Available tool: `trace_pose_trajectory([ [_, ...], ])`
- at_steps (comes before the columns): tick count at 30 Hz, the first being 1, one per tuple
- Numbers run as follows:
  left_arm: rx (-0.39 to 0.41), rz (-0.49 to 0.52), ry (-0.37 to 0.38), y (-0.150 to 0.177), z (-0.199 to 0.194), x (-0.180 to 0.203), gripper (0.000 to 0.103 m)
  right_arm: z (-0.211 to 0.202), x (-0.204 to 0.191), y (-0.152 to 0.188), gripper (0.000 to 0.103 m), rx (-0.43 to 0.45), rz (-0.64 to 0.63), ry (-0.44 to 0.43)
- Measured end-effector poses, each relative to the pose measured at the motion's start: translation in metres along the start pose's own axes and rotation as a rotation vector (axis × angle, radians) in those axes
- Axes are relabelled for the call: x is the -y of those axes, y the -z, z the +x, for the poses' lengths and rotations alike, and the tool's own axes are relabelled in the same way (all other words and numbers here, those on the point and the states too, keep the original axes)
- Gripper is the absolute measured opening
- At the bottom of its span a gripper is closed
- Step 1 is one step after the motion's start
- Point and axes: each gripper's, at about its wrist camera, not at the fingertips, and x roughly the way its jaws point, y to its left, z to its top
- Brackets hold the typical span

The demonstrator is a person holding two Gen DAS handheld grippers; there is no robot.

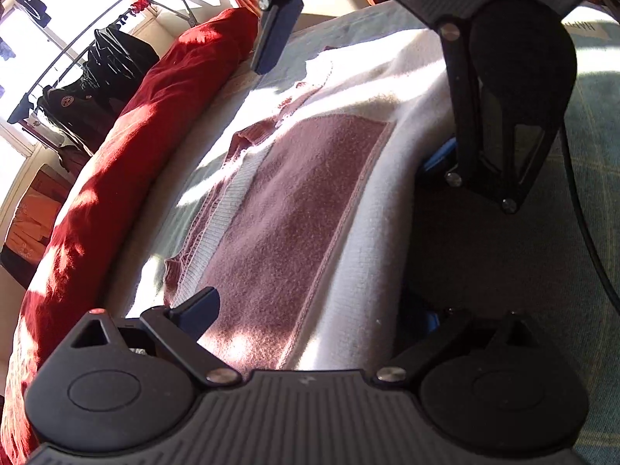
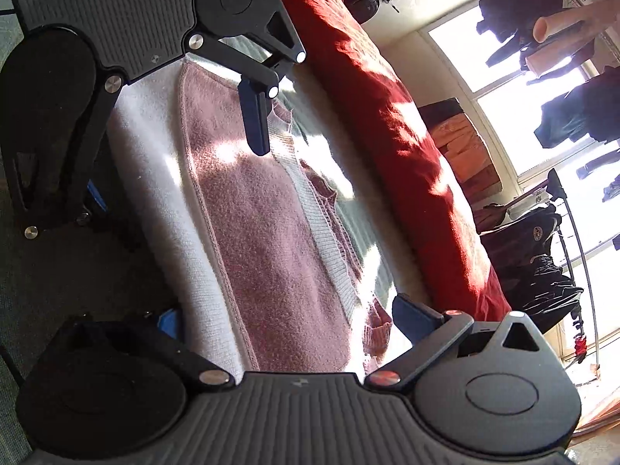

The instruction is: Fold clothes

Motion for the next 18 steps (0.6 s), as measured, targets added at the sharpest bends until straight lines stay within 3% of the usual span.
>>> trace_pose_trajectory([
  [4,-0.007,-0.073,-0.02,-0.001,0.001,-0.015,0.098,0.01,-0.007,0.004,0.103,-0.044,0.006,-0.071],
  [7,-0.001,-0.066,-0.02,-0.001,-0.002,-0.017,0.098,0.02,-0.014,0.003,0.103,-0.075,0.023,-0.109],
  [12,-0.023,-0.043,-0.007,0.007,-0.005,-0.013,0.098,0.028,-0.008,0.011,0.103,-0.129,0.061,-0.073],
  [18,-0.112,-0.052,-0.01,0.038,-0.01,-0.019,0.098,0.019,0.009,0.057,0.103,-0.249,0.05,-0.04],
])
